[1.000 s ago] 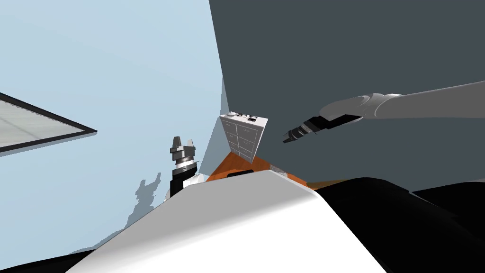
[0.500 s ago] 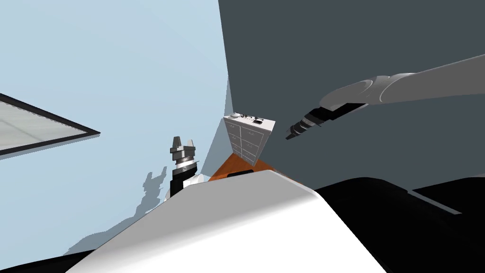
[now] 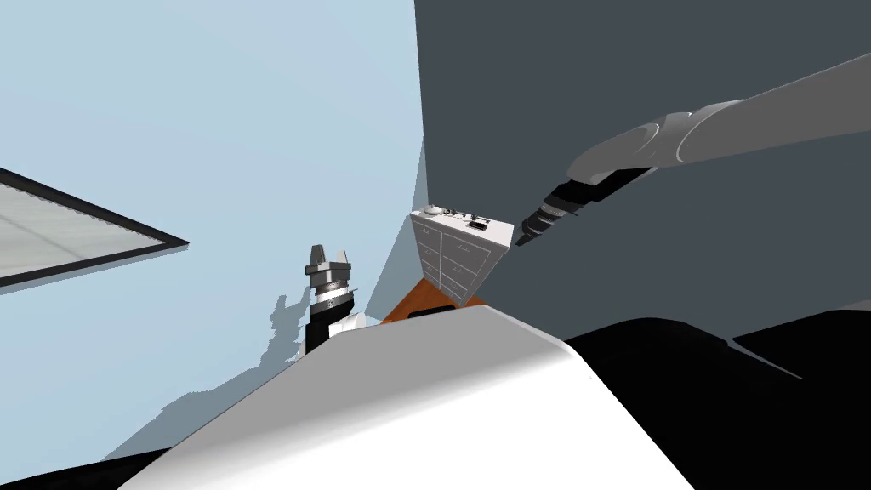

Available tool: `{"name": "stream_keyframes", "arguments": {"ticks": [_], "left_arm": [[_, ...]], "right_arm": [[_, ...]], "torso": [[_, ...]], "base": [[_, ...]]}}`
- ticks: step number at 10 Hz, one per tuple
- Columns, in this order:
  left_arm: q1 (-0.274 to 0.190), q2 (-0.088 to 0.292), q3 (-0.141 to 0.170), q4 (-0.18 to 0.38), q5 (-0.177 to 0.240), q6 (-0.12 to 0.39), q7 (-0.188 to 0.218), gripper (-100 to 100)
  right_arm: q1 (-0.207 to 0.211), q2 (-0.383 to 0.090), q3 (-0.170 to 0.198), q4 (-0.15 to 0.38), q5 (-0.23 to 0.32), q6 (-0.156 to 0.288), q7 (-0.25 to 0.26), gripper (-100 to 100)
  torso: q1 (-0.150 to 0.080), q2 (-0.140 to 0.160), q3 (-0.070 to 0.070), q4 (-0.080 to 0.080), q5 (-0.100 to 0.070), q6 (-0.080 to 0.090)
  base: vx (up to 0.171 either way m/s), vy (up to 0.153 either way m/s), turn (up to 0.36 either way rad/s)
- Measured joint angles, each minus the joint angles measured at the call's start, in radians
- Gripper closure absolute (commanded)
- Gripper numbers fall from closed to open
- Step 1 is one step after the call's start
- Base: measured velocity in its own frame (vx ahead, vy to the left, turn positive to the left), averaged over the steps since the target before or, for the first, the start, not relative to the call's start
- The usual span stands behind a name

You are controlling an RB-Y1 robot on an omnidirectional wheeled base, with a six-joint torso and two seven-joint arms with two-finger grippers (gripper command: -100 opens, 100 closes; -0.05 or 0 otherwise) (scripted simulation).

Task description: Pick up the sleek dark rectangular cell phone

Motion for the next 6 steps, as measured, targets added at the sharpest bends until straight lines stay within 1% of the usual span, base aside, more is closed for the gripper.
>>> {"name": "stream_keyframes", "arguments": {"ticks": [1, 3, 4, 5, 6], "left_arm": [[0.000, 0.000, 0.000, 0.000, 0.000, 0.000, 0.000, 0], [0.000, 0.000, 0.000, 0.000, 0.000, 0.000, 0.000, 0], [0.000, 0.000, 0.000, 0.000, 0.000, 0.000, 0.000, 0], [0.000, 0.000, 0.000, 0.000, 0.000, 0.000, 0.000, 0], [0.000, 0.000, 0.000, 0.000, 0.000, 0.000, 0.000, 0]], "right_arm": [[0.002, -0.019, -0.003, 0.001, 0.003, -0.007, -0.009, -100], [0.017, -0.071, -0.017, -0.003, 0.011, -0.020, -0.032, -100], [0.026, -0.094, -0.024, -0.007, 0.014, -0.027, -0.045, -100], [0.036, -0.112, -0.031, -0.009, 0.017, -0.033, -0.055, -100], [0.045, -0.125, -0.036, -0.013, 0.019, -0.037, -0.062, -100]], "torso": [[0.000, 0.002, 0.001, 0.000, 0.000, 0.001], [0.001, 0.001, 0.000, 0.000, 0.000, 0.000], [0.002, -0.001, -0.001, 0.000, 0.000, 0.001], [0.004, -0.001, -0.001, -0.001, 0.001, 0.001], [0.005, 0.002, 0.001, 0.000, 0.001, 0.001]], "base": [[0.166, 0.056, 0.118], [0.242, 0.062, 0.204], [0.240, 0.108, 0.139], [0.180, 0.108, 0.111], [0.071, 0.042, 0.019]]}}
